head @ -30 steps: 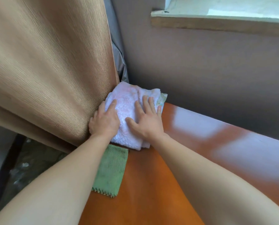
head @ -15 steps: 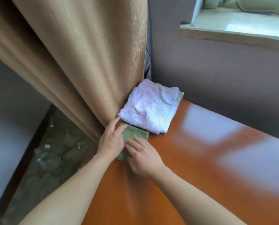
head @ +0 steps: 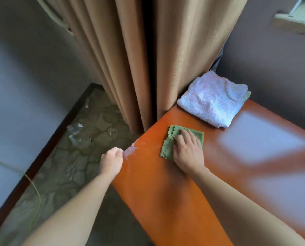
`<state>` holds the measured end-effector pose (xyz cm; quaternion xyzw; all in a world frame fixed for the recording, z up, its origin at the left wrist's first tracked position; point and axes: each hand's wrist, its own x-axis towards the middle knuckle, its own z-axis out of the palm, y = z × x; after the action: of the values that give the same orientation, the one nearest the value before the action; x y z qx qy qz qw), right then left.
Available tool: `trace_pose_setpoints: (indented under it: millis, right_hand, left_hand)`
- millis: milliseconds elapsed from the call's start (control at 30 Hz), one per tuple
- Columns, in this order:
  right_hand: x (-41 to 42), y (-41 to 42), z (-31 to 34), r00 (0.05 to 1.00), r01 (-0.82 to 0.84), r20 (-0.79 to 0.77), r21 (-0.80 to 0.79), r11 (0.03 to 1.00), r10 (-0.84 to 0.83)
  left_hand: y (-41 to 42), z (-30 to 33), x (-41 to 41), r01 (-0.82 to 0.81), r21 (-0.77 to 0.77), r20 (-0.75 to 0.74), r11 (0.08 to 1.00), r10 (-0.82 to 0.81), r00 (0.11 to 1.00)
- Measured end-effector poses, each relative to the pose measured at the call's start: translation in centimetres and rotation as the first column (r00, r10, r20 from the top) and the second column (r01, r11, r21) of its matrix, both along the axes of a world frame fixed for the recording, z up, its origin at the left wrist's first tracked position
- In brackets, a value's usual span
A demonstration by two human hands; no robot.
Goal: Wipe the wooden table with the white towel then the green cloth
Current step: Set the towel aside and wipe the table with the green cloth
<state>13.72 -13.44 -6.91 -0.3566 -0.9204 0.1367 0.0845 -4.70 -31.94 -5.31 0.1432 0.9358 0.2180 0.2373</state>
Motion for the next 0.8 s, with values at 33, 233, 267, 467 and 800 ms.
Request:
trace_pose_setpoints:
  millis: [33, 233, 267, 467, 800]
  right_hand:
    - [-0.4, 0.2, -0.2, 1.0, -0.011, -0.004, -0.036, 0.999, 0.011]
    - [-3.7, 1.7, -0.9, 0.988, 0.015, 0.152, -0.081, 0.997, -0.002]
    - [-4.5, 2.1, -0.9, 0.986, 0.035, 0.166, -0.084, 0.996, -0.021]
    - [-7.4, 2.1, -1.0, 0.976, 0.005, 0.218, -0.091, 0.996, 0.015]
    - [-8.7, -15.0, -1.5, 0.923, -0.345, 0.15, -0.085, 0.935, 0.354]
  left_hand:
    - [-0.3, -0.1, -0.4, -0.041, 0.031, 0.03, 0.999, 0.04, 0.999]
    - [0.3, -1.3, -2.4, -0.218, 0.113, 0.174, 0.969, 0.196, 0.965]
    - [0.2, -1.5, -2.7, -0.258, 0.133, 0.227, 0.957, 0.224, 0.948]
    - [-1.8, -2.6, -4.0, -0.324, 0.151, 0.425, 0.934, 0.234, 0.874]
    - [-1.5, -2.7, -3.1, -0.292, -0.131, 0.275, 0.947, 0.318, 0.907]
